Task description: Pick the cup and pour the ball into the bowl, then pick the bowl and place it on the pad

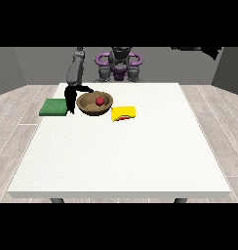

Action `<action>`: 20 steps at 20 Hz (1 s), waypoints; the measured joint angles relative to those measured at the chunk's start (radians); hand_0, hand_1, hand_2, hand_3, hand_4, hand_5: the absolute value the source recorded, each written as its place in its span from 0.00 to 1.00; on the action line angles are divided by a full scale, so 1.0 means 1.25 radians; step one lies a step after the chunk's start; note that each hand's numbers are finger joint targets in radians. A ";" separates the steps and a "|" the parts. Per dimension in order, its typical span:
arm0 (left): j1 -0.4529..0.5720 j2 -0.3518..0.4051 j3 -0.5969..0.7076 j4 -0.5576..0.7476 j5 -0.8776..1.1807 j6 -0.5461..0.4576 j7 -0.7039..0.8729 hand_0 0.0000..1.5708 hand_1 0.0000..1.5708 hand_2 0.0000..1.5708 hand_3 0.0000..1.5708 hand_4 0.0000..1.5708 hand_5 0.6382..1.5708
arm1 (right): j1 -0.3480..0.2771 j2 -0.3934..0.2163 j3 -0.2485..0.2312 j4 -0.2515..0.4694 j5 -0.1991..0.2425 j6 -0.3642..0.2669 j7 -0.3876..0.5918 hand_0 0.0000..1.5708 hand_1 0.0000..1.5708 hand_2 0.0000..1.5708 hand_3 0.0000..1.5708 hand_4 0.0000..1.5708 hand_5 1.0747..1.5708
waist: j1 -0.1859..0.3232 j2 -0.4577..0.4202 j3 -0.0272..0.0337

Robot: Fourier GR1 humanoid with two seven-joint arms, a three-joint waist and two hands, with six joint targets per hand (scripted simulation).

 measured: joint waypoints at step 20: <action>0.022 0.171 0.132 0.052 0.140 -0.114 0.021 0.00 0.00 0.00 0.00 0.26 0.97 | -0.083 0.030 0.018 0.193 0.051 -0.086 -0.150 1.00 1.00 1.00 1.00 0.70 0.78 | -0.021 0.015 -0.0255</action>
